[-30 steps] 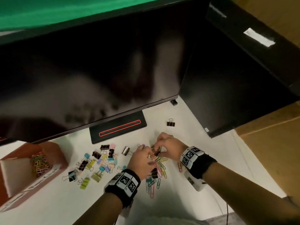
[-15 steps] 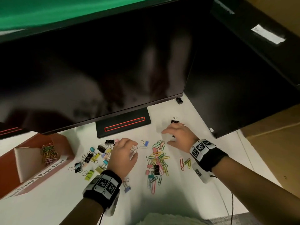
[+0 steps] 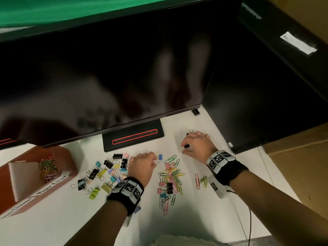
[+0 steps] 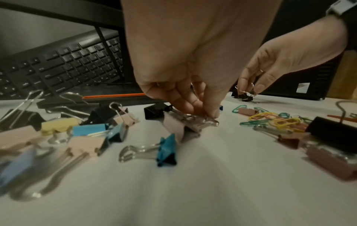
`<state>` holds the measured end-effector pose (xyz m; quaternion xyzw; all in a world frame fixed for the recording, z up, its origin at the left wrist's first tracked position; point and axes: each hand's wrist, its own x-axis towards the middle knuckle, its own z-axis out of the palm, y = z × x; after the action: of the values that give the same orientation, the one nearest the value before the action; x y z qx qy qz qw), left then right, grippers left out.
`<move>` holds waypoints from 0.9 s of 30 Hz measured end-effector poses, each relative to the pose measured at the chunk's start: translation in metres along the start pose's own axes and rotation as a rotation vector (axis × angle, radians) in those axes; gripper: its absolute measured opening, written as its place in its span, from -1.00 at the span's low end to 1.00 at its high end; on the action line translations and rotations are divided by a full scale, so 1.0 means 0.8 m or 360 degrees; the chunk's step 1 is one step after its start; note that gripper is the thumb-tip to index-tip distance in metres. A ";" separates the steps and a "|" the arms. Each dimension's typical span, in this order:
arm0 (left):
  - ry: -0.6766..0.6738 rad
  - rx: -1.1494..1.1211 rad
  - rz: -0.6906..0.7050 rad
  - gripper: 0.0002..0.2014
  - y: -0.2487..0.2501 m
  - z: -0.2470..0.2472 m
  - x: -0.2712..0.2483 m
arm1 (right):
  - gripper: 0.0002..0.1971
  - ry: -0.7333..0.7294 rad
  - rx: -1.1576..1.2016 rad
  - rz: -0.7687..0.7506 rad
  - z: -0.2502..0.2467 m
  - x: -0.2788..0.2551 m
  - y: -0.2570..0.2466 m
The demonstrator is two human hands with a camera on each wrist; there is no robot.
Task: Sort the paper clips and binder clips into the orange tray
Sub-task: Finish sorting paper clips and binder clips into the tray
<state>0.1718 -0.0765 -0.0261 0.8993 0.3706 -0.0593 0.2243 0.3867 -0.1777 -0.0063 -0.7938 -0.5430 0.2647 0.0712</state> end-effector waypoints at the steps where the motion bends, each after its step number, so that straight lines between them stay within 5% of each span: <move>1: -0.0007 -0.0023 -0.0016 -0.84 0.000 -0.001 0.001 | -0.72 0.0032 -0.0003 0.0010 -0.002 -0.001 0.002; 4: -0.0067 0.0006 0.0038 -0.89 0.001 -0.004 0.003 | -0.63 0.0065 0.0062 -0.0209 0.003 -0.004 -0.009; 9: -0.0172 -0.0209 0.0258 -0.97 0.000 -0.009 -0.006 | -0.55 -0.0345 0.0040 -0.0530 0.028 -0.005 -0.035; 18: -0.0353 -0.0498 0.0284 -0.88 0.019 0.016 -0.017 | -0.76 -0.0233 0.0142 -0.0303 0.040 0.004 -0.028; 23: -0.0201 -0.0381 0.0241 -0.95 0.022 0.017 -0.012 | -0.75 -0.0139 0.0208 -0.0140 0.035 -0.006 -0.014; 27: -0.0226 -0.0451 0.0138 -0.82 0.020 0.016 -0.008 | -0.64 -0.0215 0.0190 -0.0214 0.034 -0.026 -0.008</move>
<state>0.1794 -0.0964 -0.0302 0.8675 0.3193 -0.0601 0.3768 0.3624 -0.1985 -0.0200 -0.7302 -0.5819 0.3440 0.0991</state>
